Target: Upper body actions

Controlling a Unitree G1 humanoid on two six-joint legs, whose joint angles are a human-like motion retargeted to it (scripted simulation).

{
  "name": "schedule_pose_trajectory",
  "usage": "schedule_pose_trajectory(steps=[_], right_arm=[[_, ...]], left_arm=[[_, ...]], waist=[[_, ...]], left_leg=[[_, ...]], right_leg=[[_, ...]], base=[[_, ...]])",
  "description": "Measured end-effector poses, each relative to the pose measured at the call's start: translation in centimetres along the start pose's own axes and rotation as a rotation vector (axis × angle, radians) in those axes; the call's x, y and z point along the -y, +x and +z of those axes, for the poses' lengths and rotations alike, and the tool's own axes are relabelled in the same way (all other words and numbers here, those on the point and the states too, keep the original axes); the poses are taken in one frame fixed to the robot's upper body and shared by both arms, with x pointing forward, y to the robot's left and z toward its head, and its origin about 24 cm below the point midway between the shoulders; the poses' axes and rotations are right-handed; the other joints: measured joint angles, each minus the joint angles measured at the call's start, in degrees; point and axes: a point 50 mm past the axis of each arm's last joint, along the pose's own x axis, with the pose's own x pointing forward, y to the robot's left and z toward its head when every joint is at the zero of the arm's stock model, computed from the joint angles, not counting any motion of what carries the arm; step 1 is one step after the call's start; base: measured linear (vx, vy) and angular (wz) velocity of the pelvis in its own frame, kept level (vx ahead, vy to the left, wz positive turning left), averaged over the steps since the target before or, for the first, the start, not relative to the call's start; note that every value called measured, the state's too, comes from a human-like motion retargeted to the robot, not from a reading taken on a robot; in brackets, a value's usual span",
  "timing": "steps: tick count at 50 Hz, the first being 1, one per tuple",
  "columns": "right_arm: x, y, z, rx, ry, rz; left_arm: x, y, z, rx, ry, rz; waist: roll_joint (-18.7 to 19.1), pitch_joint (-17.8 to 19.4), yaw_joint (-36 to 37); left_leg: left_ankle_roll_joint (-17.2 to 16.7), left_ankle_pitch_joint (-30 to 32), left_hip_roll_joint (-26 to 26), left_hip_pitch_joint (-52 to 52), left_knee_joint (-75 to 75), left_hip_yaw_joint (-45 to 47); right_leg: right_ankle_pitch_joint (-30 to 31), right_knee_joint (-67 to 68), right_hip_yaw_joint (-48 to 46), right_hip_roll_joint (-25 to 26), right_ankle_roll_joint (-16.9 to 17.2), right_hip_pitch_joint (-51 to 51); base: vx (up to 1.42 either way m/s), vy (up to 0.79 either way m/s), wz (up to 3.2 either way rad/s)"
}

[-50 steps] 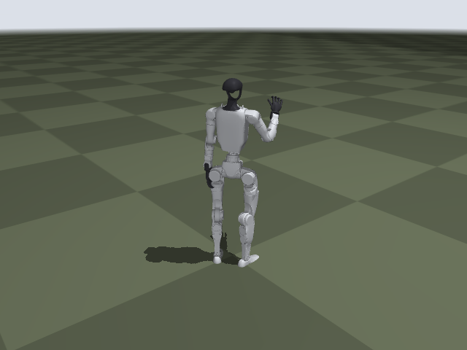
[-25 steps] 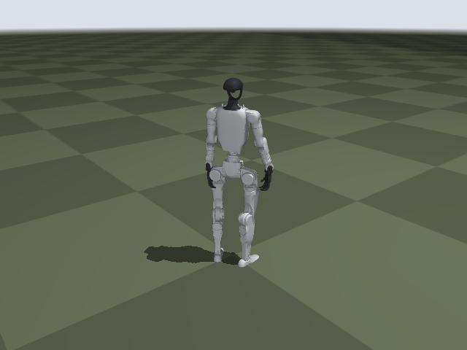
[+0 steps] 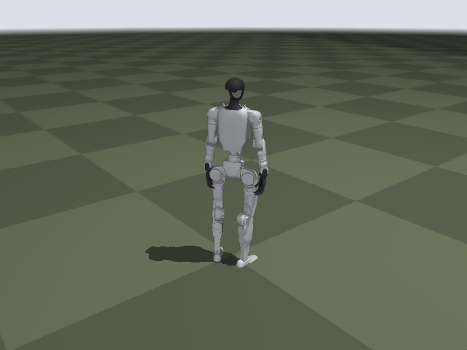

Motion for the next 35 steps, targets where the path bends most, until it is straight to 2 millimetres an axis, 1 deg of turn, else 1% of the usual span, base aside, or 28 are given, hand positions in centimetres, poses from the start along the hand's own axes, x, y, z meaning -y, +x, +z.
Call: schedule_pose_trajectory(steps=[3, 6, 10, 15, 24, 35], right_arm=[[-0.82, 0.26, 0.12, -0.011, -0.015, -0.017], [-1.09, 0.39, 0.22, -0.024, -0.028, -0.062], [-0.94, 0.38, 0.39, -0.017, -0.038, -0.089], [-0.50, 0.20, 0.26, -0.016, -0.037, -0.039], [-0.53, 0.20, 0.10, -0.012, 0.015, -0.038], [-0.38, 0.18, 0.54, -0.007, -0.059, -0.057]], left_arm=[[-0.02, 0.00, 0.13, 0.002, 0.018, 0.002], [-0.03, 0.00, 0.12, 0.004, 0.024, 0.007], [-0.02, 0.01, -0.12, 0.005, 0.013, 0.011], [-0.12, -0.03, -0.41, -0.006, 0.000, 0.004], [-0.13, -0.04, -0.49, -0.012, -0.005, 0.000], [-0.21, -0.05, -0.38, -0.011, 0.017, 0.003]], waist=[[-0.2, 0.2, -0.1], [-0.2, 0.3, -0.6], [0.0, 0.1, -2.1], [0.2, -0.4, -3.4], [-0.1, -0.6, -2.9], [-0.1, -0.3, -2.9]], left_leg=[[0.1, 0.1, -0.3, 0.2, -0.2, -0.2], [0.2, 0.1, -0.4, 0.3, -0.3, -0.8], [0.1, 0.1, -0.4, 0.1, -0.2, -2.1], [-0.2, -0.2, -0.3, -0.1, 0.0, -3.2], [-0.3, -0.2, -0.1, -0.1, 0.3, -2.4], [-0.2, -0.1, -0.1, -0.2, 0.4, -2.4]], right_leg=[[-0.1, -0.6, -0.1, 0.8, -0.7, 0.5], [-0.1, -0.7, -0.7, 0.9, -0.8, 0.6], [0.0, -0.4, -2.0, 0.3, -0.3, 0.5], [-0.1, 0.0, -3.1, -0.3, 0.3, 0.3], [-0.1, 0.0, -2.3, -0.2, 0.1, 0.3], [0.1, 0.1, -2.3, -0.3, 0.1, 0.2]], base=[[0.00, 0.00, 0.00], [0.00, 0.00, 0.15], [0.01, 0.00, 0.30], [0.00, 0.00, 0.09], [0.00, 0.00, 0.00], [0.00, 0.00, 0.00]])
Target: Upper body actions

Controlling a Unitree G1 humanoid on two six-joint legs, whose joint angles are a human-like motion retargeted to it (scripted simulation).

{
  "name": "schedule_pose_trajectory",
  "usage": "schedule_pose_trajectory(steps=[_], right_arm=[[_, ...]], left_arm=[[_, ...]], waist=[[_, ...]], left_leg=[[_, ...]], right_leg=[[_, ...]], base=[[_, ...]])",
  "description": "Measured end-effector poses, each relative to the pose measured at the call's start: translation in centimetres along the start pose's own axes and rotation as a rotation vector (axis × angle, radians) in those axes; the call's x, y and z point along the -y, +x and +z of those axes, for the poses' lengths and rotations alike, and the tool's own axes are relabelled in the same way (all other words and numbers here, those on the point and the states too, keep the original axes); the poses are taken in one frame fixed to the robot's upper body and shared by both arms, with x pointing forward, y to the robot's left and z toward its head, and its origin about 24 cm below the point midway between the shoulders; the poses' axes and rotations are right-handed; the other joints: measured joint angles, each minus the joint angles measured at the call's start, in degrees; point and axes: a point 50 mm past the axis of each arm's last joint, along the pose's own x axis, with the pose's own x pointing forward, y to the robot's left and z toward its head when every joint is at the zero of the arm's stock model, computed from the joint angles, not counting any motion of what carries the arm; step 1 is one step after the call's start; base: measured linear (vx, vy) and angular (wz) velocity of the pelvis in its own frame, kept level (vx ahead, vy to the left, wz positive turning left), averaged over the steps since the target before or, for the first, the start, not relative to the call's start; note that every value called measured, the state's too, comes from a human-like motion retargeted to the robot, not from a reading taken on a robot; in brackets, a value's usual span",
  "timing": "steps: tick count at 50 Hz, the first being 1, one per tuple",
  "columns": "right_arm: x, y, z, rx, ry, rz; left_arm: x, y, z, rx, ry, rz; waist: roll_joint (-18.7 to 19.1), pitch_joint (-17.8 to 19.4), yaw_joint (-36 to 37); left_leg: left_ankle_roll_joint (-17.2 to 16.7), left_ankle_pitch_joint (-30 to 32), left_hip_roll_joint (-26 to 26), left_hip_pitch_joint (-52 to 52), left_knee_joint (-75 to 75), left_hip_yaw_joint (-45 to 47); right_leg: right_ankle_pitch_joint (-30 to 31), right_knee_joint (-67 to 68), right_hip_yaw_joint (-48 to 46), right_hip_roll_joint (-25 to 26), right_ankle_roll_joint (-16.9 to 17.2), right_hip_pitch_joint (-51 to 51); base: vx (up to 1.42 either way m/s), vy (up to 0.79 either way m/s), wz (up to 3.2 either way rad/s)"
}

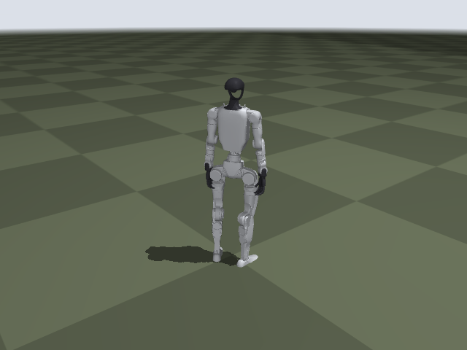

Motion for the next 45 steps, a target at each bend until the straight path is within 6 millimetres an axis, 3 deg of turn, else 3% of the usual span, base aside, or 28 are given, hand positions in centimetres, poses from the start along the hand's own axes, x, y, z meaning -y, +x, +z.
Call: schedule_pose_trajectory(steps=[22, 30, 35, 39, 42, 45], right_arm=[[0.1, 0.0, 0.0, -0.005, -0.014, -0.008], [0.1, 0.0, 0.0, -0.010, -0.020, -0.012], [0.1, 0.0, -0.1, -0.011, -0.020, -0.012], [0.1, 0.0, -0.2, -0.014, -0.013, -0.011], [0.0, 0.0, -0.3, -0.017, -0.005, -0.007], [0.0, 0.0, -0.4, -0.020, -0.002, -0.005]], left_arm=[[0.0, 0.0, 0.0, -0.002, -0.023, -0.007], [0.6, 0.1, 1.2, 0.073, -0.143, -0.018], [1.0, -0.1, 4.4, 0.255, -0.295, -0.044], [-0.3, -1.5, 8.7, 0.496, -0.390, -0.061], [-2.2, -4.0, 12.7, 0.742, -0.401, -0.033], [-4.7, -8.3, 16.9, 1.005, -0.344, 0.069]], waist=[[0.1, 0.0, 0.4], [0.3, 0.0, 1.7], [0.3, 0.0, 2.3], [0.3, -0.1, 2.9], [0.3, -0.1, 3.3], [0.4, -0.3, 3.3]], left_leg=[[0.2, 0.1, -0.2, 0.3, -0.2, 0.1], [0.5, 0.2, -0.1, 0.6, -0.5, 1.5], [0.5, 0.1, -0.1, 1.0, -0.6, 1.9], [0.5, 0.0, -0.1, 1.2, -0.4, 2.1], [0.5, 0.1, -0.2, 1.3, -0.4, 2.0], [0.5, 0.2, -0.3, 1.2, -0.4, 1.6]], right_leg=[[0.0, 0.0, 0.1, 0.1, -0.1, 0.1], [0.2, 0.1, 1.4, 0.4, -0.3, -0.1], [0.2, 0.1, 1.8, 0.4, -0.4, 0.0], [0.1, 0.1, 2.1, 0.4, -0.4, 0.3], [0.0, 0.1, 2.0, 0.4, -0.4, 0.5], [0.0, 0.1, 1.8, 0.3, -0.3, 0.6]], base=[[0.00, 0.00, -0.02], [0.00, 0.00, -0.10], [0.00, 0.00, 0.00], [0.00, 0.00, 0.00], [0.00, 0.00, 0.00], [0.00, 0.00, 0.00]])
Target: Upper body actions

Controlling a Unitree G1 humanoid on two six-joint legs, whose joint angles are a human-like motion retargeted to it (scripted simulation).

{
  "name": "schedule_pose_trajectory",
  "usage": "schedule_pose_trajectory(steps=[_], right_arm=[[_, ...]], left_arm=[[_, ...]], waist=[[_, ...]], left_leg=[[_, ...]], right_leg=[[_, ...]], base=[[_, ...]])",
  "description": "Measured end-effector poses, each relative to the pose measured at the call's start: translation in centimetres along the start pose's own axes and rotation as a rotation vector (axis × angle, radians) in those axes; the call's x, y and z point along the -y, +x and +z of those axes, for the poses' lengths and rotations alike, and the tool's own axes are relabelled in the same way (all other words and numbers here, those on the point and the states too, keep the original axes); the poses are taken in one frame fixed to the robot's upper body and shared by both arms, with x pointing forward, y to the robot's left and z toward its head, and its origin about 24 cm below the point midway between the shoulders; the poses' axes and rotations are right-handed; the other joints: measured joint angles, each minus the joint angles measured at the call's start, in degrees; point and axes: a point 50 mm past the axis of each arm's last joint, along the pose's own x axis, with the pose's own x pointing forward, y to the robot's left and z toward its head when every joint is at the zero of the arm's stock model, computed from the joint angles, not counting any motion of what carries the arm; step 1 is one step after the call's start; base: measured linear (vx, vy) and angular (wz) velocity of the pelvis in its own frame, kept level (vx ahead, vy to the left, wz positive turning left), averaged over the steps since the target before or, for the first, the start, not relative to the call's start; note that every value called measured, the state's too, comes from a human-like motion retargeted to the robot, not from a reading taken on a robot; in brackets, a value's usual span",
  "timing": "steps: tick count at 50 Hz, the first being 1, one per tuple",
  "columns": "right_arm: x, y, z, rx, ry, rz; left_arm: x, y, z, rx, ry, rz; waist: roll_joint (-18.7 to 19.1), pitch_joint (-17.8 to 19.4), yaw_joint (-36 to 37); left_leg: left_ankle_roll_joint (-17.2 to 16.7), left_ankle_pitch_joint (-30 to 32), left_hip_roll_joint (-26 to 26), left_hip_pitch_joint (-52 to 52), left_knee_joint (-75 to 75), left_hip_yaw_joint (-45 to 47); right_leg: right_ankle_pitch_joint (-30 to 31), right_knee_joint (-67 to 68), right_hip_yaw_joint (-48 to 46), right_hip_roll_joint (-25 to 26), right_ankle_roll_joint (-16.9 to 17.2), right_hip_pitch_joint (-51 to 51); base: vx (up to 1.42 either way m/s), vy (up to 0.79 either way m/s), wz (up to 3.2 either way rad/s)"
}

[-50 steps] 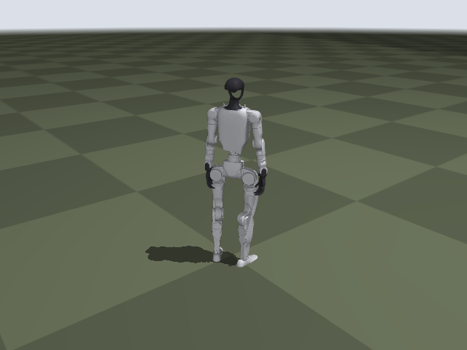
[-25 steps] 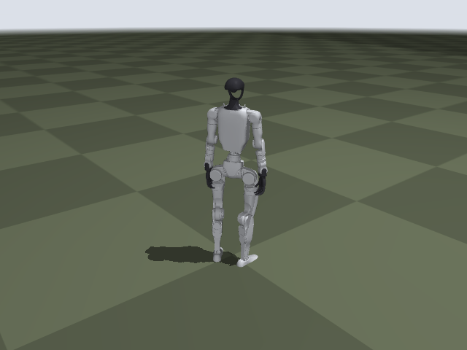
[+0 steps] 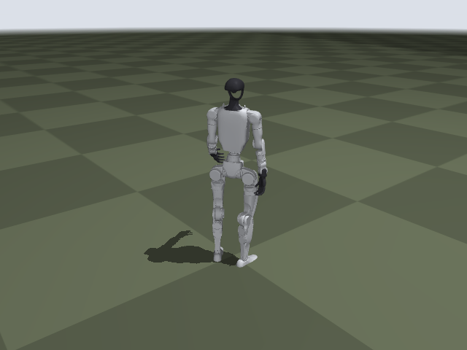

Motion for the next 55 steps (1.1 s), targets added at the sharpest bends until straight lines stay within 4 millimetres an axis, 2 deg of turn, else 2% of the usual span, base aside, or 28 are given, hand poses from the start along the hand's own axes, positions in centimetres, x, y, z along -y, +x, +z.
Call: schedule_pose_trajectory(steps=[3, 6, 9, 11, 14, 16, 18, 20, 22, 25, 27, 30, 32, 38, 40, 42, 45, 49, 52, 55], right_arm=[[0.0, 0.0, -0.1, -0.003, -0.006, 0.002], [0.0, 0.0, 0.0, -0.003, -0.019, 0.001], [0.0, 0.0, -0.2, -0.006, -0.029, -0.002], [-0.1, 0.0, -0.5, -0.014, -0.032, -0.003], [-0.2, 0.1, -0.6, -0.022, -0.032, 0.002], [-0.2, 0.0, -0.6, -0.020, -0.026, 0.008], [-0.1, 0.0, -0.7, -0.019, -0.026, 0.012], [0.2, 0.0, -0.7, -0.015, -0.036, 0.012], [0.7, -0.2, -0.6, -0.014, -0.052, 0.000], [1.9, -0.4, -0.7, -0.017, -0.064, -0.036], [2.5, -0.6, -0.5, -0.010, -0.059, -0.055], [2.6, -0.6, -0.1, 0.007, -0.032, -0.057], [2.5, -0.6, -0.1, 0.016, -0.009, -0.052], [1.7, -0.4, -0.5, -0.001, -0.006, -0.042], [1.5, -0.3, -0.7, -0.010, 0.002, -0.036], [1.3, -0.3, -0.8, -0.013, 0.020, -0.024], [1.1, -0.3, -0.9, -0.012, 0.043, -0.022], [1.1, -0.3, -0.7, -0.009, 0.039, -0.024], [1.3, -0.3, -0.3, -0.001, 0.017, -0.030], [1.4, -0.3, 0.0, 0.004, -0.024, -0.043]], left_arm=[[-0.2, 0.1, 7.6, 0.297, 0.100, 0.010], [0.9, -1.8, 15.9, 0.620, 0.183, 0.012], [2.5, -6.0, 23.6, 0.974, 0.304, 0.021], [3.2, -9.3, 27.9, 1.192, 0.393, 0.089], [4.1, -14.2, 33.2, 1.526, 0.441, 0.329], [4.8, -17.7, 36.3, 1.790, 0.388, 0.506], [5.9, -20.4, 38.9, 1.996, 0.322, 0.587], [7.3, -21.6, 41.6, 2.082, 0.276, 0.594], [8.6, -21.0, 44.2, 1.992, 0.257, 0.521], [9.4, -19.8, 47.0, 1.795, 0.297, 0.293], [9.5, -20.3, 47.6, 1.765, 0.400, 0.139], [8.7, -20.9, 47.8, 1.754, 0.448, 0.136], [8.1, -21.9, 47.4, 1.839, 0.457, 0.240], [6.2, -24.9, 44.5, 2.151, 0.376, 0.715], [5.8, -25.2, 43.6, 2.175, 0.447, 0.775], [5.8, -24.7, 42.8, 2.125, 0.550, 0.750], [5.7, -22.8, 41.4, 1.986, 0.674, 0.624], [5.2, -18.0, 38.1, 1.690, 0.805, 0.418], [3.9, -12.9, 33.3, 1.343, 0.934, 0.310], [1.3, -7.4, 26.3, 0.909, 1.074, 0.229]], waist=[[0.0, -0.3, -0.1], [0.0, -0.6, -0.2], [0.3, -1.5, -0.1], [0.6, -2.2, 0.1], [0.6, -2.8, 0.3], [0.5, -2.8, 0.5], [0.7, -2.9, 0.4], [0.9, -3.1, -0.2], [1.3, -3.5, -1.1], [2.6, -4.3, -2.1], [3.3, -4.2, -3.2], [3.3, -3.7, -3.2], [3.1, -3.6, -2.4], [2.2, -3.0, -0.3], [2.0, -2.8, 0.3], [1.8, -2.5, 0.8], [1.5, -2.2, 1.4], [1.2, -1.8, 1.7], [1.1, -1.3, 1.4], [1.3, -0.8, 1.0]], left_leg=[[0.0, 0.1, -0.1, -0.1, 0.0, -0.3], [0.0, 0.1, -0.1, -0.3, 0.1, -0.5], [-0.1, 0.1, 0.0, -0.6, 0.1, -0.4], [-0.1, 0.1, 0.1, -0.9, 0.1, -0.2], [-0.1, 0.0, 0.2, -1.2, 0.3, -0.1], [-0.1, 0.0, 0.4, -1.5, 0.5, -0.3], [-0.1, 0.1, 0.6, -1.8, 0.8, -0.8], [-0.2, 0.3, 0.8, -2.2, 1.0, -1.4], [-0.2, 0.4, 0.9, -2.7, 1.0, -1.9], [-0.2, 0.6, 0.9, -3.3, 0.8, -1.7], [-0.2, 0.6, 0.9, -3.3, 0.6, -1.5], [-0.2, 0.5, 1.0, -2.8, 0.4, -0.4], [-0.2, 0.3, 1.0, -2.5, 0.5, 0.4], [-0.2, -0.1, 1.2, -1.8, 0.4, 2.0], [-0.2, -0.2, 1.3, -1.6, 0.4, 2.6], [-0.2, -0.2, 1.4, -1.5, 0.4, 2.8], [-0.2, -0.2, 1.3, -1.2, 0.3, 2.9], [-0.1, -0.2, 1.0, -0.9, 0.1, 2.4], [0.1, -0.1, 0.7, -0.5, -0.1, 1.9], [0.1, -0.2, 0.6, -0.1, -0.2, 1.9]], right_leg=[[0.0, 0.0, -0.2, 0.0, 0.0, 0.1], [0.0, 0.0, -0.3, 0.0, 0.0, 0.0], [-0.1, 0.0, -0.1, 0.1, -0.1, -0.4], [-0.2, 0.0, 0.2, 0.3, -0.2, -0.7], [-0.3, 0.1, 0.5, 0.4, -0.1, -0.7], [-0.4, 0.2, 0.4, 0.2, 0.1, -0.7], [-0.5, 0.5, 0.1, -0.1, 0.6, -0.6], [-0.5, 0.7, -0.5, -0.4, 1.0, -0.6], [-0.4, 0.8, -1.1, -0.4, 1.0, -0.9], [-0.2, 0.5, -1.1, -0.1, 0.7, -1.8], [0.1, 0.3, -1.4, 0.0, 0.6, -2.1], [0.2, 0.3, -0.8, 0.1, 0.4, -2.1], [0.2, 0.2, -0.2, 0.3, 0.2, -2.1], [-0.2, 0.2, 1.6, 0.4, 0.5, -1.5], [-0.4, 0.2, 2.2, 0.4, 0.6, -1.3], [-0.5, 0.2, 2.4, 0.4, 0.7, -1.1], [-0.4, 0.2, 2.5, 0.4, 0.6, -1.1], [-0.2, 0.4, 2.1, 0.2, 0.6, -1.1], [0.0, 0.4, 1.7, 0.1, 0.5, -1.1], [0.2, 0.3, 1.6, 0.2, 0.3, -0.9]], base=[[0.00, 0.00, 0.00], [0.00, 0.00, 0.00], [0.00, 0.00, 0.00], [0.02, 0.05, -0.07], [0.00, 0.02, -0.02], [0.00, 0.00, 0.00], [0.00, 0.02, 0.10], [0.01, 0.05, 0.26], [0.00, 0.10, 0.17], [0.01, 0.14, -0.04], [0.00, 0.04, -0.03], [0.01, 0.01, -0.30], [0.03, -0.02, -0.37], [0.00, -0.03, -0.26], [0.01, -0.02, -0.10], [0.01, -0.02, -0.10], [0.00, 0.00, 0.00], [0.00, 0.00, 0.00], [0.00, 0.00, 0.00], [0.00, 0.00, 0.00]])
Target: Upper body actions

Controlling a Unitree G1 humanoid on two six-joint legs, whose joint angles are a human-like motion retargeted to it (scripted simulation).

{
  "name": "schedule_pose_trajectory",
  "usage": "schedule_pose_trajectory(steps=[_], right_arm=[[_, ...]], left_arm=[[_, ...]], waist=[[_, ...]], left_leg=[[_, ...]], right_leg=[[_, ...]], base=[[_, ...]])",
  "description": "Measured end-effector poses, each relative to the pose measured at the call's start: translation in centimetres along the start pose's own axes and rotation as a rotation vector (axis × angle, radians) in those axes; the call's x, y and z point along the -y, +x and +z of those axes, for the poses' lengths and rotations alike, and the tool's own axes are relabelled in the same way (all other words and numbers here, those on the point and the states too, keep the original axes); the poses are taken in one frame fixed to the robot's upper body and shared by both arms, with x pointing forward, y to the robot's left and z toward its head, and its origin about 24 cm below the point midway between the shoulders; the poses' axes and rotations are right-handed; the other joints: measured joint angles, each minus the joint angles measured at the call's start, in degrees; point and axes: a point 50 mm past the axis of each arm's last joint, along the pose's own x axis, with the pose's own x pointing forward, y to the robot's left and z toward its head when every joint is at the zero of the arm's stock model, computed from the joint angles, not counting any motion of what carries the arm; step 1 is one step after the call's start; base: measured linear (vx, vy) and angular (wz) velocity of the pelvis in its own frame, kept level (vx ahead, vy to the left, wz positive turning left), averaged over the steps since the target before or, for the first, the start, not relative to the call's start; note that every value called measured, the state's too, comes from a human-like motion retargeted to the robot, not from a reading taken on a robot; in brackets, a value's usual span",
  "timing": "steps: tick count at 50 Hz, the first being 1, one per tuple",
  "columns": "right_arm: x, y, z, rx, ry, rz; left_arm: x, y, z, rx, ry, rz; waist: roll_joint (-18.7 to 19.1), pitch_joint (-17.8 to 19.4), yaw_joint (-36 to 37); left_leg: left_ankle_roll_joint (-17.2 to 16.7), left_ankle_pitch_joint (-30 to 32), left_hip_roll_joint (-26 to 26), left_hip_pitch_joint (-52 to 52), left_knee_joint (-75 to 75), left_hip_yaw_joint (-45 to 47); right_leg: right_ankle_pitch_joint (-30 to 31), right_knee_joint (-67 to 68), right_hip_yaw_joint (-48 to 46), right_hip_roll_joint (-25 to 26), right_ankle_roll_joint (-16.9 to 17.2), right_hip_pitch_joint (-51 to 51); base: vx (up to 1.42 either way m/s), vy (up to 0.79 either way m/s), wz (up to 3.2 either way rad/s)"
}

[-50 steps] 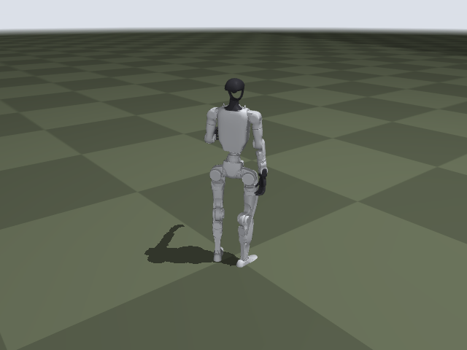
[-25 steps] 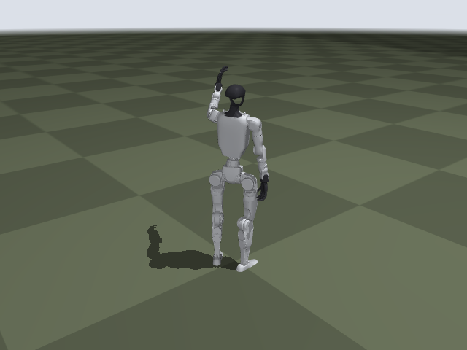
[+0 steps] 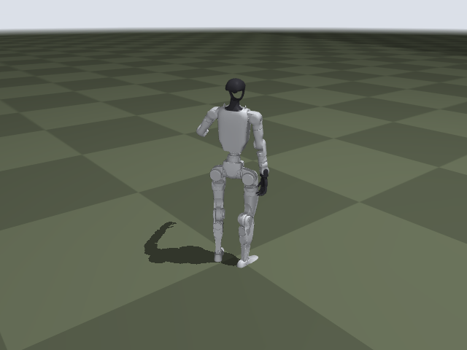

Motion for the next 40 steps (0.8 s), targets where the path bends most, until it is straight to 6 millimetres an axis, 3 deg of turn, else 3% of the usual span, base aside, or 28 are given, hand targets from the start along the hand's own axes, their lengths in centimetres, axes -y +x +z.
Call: schedule_pose_trajectory(steps=[5, 8, 10, 14, 19, 30, 33, 40], right_arm=[[0.0, 0.0, 0.2, 0.005, -0.076, -0.010], [0.1, 0.0, 0.4, 0.015, -0.080, -0.010], [0.2, 0.0, 0.5, 0.020, -0.065, -0.014], [0.2, 0.0, 0.3, 0.015, -0.042, -0.015], [-0.3, 0.1, -0.2, 0.002, -0.004, 0.001], [0.1, 0.0, 0.0, 0.004, -0.013, -0.008], [0.2, 0.0, 0.2, 0.009, -0.037, -0.015], [-0.1, 0.0, -0.1, 0.001, -0.046, -0.011]], left_arm=[[8.2, -6.1, -8.9, -0.405, 0.108, -0.663], [10.1, -9.1, -11.2, -0.551, 0.168, -0.950], [10.2, -9.6, -11.5, -0.546, 0.241, -0.978], [9.8, -9.9, -11.6, -0.510, 0.335, -0.869], [10.8, -9.9, -11.4, -0.525, 0.269, -0.829], [9.5, -7.8, -10.1, -0.464, 0.278, -0.691], [7.6, -6.5, -8.9, -0.407, 0.255, -0.480], [1.2, -3.8, -3.8, -0.150, 0.081, 0.275]], waist=[[0.0, 0.4, -0.3], [-0.2, 0.8, -0.7], [-0.1, 1.0, -1.1], [0.0, 0.8, -1.2], [-0.4, 0.8, 0.5], [0.1, 0.9, -0.3], [0.1, 1.1, -0.5], [-0.1, 0.6, 0.5]], left_leg=[[0.1, -0.1, 0.0, 0.2, 0.2, 0.2], [0.1, 0.1, 0.0, 0.2, 0.1, -0.3], [0.1, 0.2, -0.1, 0.0, 0.0, -0.7], [0.1, 0.1, 0.1, -0.3, 0.0, 0.0], [0.0, 0.0, 0.1, 0.0, -0.1, 1.1], [0.1, 0.2, -0.2, -0.4, 0.1, -0.1], [0.1, 0.2, -0.3, -0.4, 0.2, -0.3], [0.1, 0.1, -0.3, -0.5, 0.1, 0.0]], right_leg=[[-0.2, -0.2, 0.2, 0.1, 0.0, 0.7], [-0.2, -0.1, -0.3, 0.0, 0.1, 0.8], [0.0, -0.1, -0.7, 0.0, 0.1, 0.6], [0.1, -0.2, -0.4, 0.0, 0.1, 0.0], [-0.2, 0.0, 0.8, -0.1, 0.2, 0.2], [0.1, -0.1, -0.3, -0.3, 0.1, 0.1], [0.1, -0.2, -0.6, -0.3, 0.1, 0.1], [-0.1, -0.2, -0.2, -0.2, 0.1, 0.1]], base=[[0.00, 0.00, 0.00], [0.00, 0.00, 0.00], [0.00, 0.00, 0.00], [-0.01, 0.00, -0.11], [-0.02, 0.00, -0.15], [0.00, 0.00, 0.00], [0.00, 0.00, 0.00], [0.00, 0.00, 0.00]])
